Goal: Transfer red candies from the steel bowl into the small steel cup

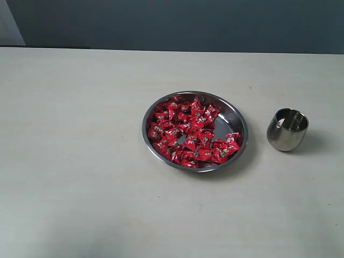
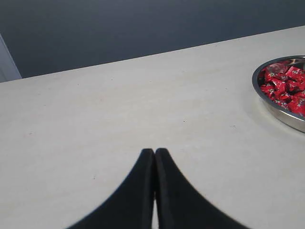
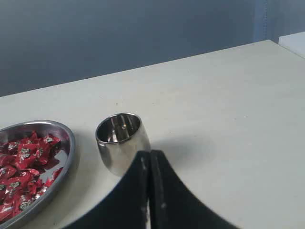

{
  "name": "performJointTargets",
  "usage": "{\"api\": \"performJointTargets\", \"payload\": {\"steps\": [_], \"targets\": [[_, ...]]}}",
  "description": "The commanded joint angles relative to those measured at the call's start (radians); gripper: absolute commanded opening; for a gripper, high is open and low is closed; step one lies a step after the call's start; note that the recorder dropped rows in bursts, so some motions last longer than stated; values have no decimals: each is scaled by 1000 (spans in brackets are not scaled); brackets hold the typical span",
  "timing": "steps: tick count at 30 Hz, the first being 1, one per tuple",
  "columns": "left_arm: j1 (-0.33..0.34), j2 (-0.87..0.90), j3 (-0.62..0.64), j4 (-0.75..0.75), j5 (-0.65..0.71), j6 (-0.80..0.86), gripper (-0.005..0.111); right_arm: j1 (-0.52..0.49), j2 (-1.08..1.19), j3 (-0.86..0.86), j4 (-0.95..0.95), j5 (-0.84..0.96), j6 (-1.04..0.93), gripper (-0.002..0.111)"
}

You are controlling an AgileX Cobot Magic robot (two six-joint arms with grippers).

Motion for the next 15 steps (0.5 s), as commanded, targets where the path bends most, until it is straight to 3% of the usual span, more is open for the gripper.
{"api": "performJointTargets", "payload": {"steps": [1,15], "targets": [[-3,-4,-1,-1,-6,-6,0,-5,-7,3,-3,-8,-1,-1],[-3,-4,-1,-1,-6,-6,0,-5,-7,3,-11,-8,-1,-1]]}}
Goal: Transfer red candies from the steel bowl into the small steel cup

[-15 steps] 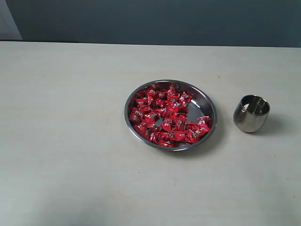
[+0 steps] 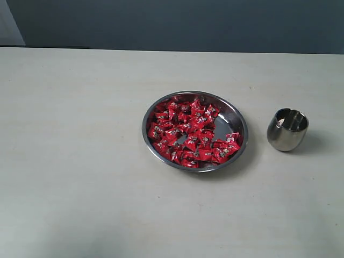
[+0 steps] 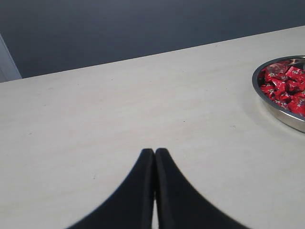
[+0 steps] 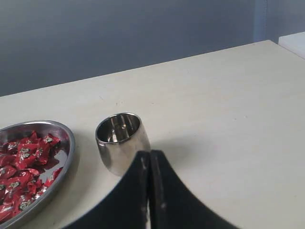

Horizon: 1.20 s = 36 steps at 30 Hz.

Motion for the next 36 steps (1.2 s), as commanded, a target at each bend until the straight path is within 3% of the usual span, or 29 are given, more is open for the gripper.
{"api": "performJointTargets", "payload": {"steps": [1,5,11,13,15,17,21,23,26,27,29,30,32,36], "targets": [[-3,-4,-1,-1,-6,-6,0,-5,-7,3,-14,-8,-1,-1],[-3,-4,-1,-1,-6,-6,0,-5,-7,3,-167,-149,-56,-1],[-3,-4,-1,-1,-6,-6,0,-5,-7,3,-68,-666,-44,-1],[-3,-4,-1,-1,-6,-6,0,-5,-7,3,0,-799,99,-1],[-3,-4,-1,-1,-6,-6,0,-5,-7,3,98,-811,386,-1],[-3,-4,-1,-1,-6,-6,0,-5,-7,3,100,-733,507,-1],[-3,-4,-1,-1,-6,-6,0,-5,-7,3,155,-694,298,-1],[-3,-4,-1,-1,-6,-6,0,-3,-7,3,136,-675,377,-1],[-3,-4,-1,-1,-6,-6,0,-3,0,3,-138,-684,553,-1],[-3,-4,-1,-1,-6,-6,0,-3,62,-39,-385,-726,687,-1],[-3,-4,-1,-1,-6,-6,0,-3,188,-138,-706,-753,848,-1],[-3,-4,-1,-1,-6,-6,0,-3,374,-279,-972,-757,1025,-1],[-3,-4,-1,-1,-6,-6,0,-3,680,-510,-1279,-809,1225,-1],[-3,-4,-1,-1,-6,-6,0,7,1191,-947,-1665,-964,1588,-1]]}}
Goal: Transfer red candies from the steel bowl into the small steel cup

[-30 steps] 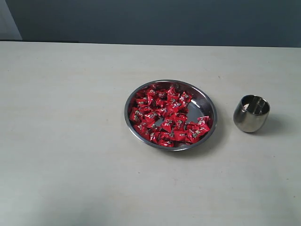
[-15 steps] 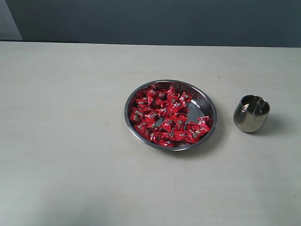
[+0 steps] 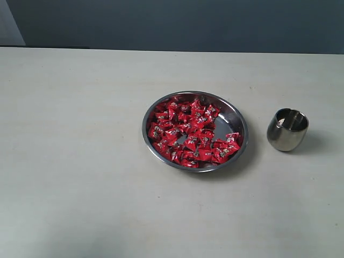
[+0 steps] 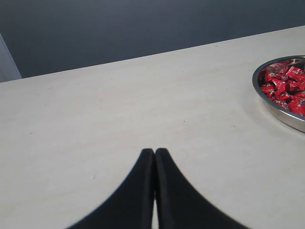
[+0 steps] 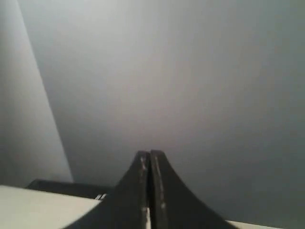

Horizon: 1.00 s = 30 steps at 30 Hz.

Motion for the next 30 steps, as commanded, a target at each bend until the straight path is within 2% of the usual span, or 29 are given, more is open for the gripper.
{"api": "performJointTargets", "payload": {"steps": [1,3,8,10,12,15,16,17,19,23,25,27,30], "targets": [[-3,-4,-1,-1,-6,-6,0,22,429,-378,-408,-125,360,-1],[-3,-4,-1,-1,-6,-6,0,65,593,-554,-601,-131,530,-1],[-3,-4,-1,-1,-6,-6,0,153,869,-830,-601,-93,526,-1],[-3,-4,-1,-1,-6,-6,0,190,942,-906,-601,37,492,-1],[-3,-4,-1,-1,-6,-6,0,229,1010,-972,-601,291,417,-1],[-3,-4,-1,-1,-6,-6,0,262,1102,-1048,-601,691,170,-1],[-3,-4,-1,-1,-6,-6,0,265,1121,-1059,-601,770,97,-1],[-3,-4,-1,-1,-6,-6,0,267,1140,-1065,-513,846,-19,-1],[-3,-4,-1,-1,-6,-6,0,267,1159,-1072,-209,926,-357,-1],[-3,-4,-1,-1,-6,-6,0,267,1208,-1129,701,1094,-1202,-1],[-3,-4,-1,-1,-6,-6,0,274,1235,-1166,1095,1209,-1537,-1],[-3,-4,-1,-1,-6,-6,0,287,1260,-1191,1315,1274,-1712,-1],[-3,-4,-1,-1,-6,-6,0,323,1295,-1226,1351,1337,-1793,-1]]}}
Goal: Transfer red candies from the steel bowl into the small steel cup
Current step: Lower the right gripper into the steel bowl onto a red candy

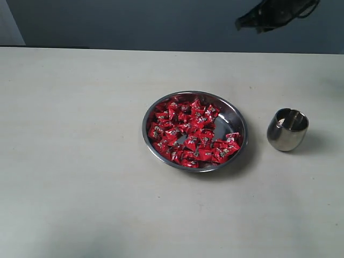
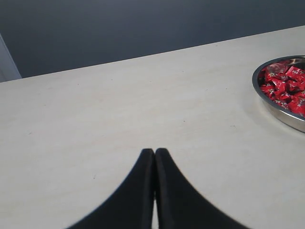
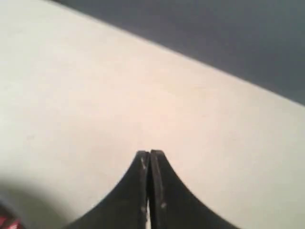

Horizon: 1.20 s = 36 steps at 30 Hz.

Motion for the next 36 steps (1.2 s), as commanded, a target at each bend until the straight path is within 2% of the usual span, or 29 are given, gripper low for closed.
{"api": "performJointTargets", "payload": {"steps": [1,4,8,10,14,21,36], "targets": [[-3,-4,-1,-1,-6,-6,0,53,48,-58,179,113,-216,-1],[-3,-4,-1,-1,-6,-6,0,85,84,-70,182,211,-216,8],[-3,-4,-1,-1,-6,-6,0,119,109,-72,191,304,-220,36],[-3,-4,-1,-1,-6,-6,0,133,115,-72,203,357,-216,45],[-3,-4,-1,-1,-6,-6,0,169,124,-70,272,469,-215,43],[-3,-4,-1,-1,-6,-6,0,214,164,-68,278,480,-215,41],[-3,-4,-1,-1,-6,-6,0,213,219,-68,232,490,-214,41]]}}
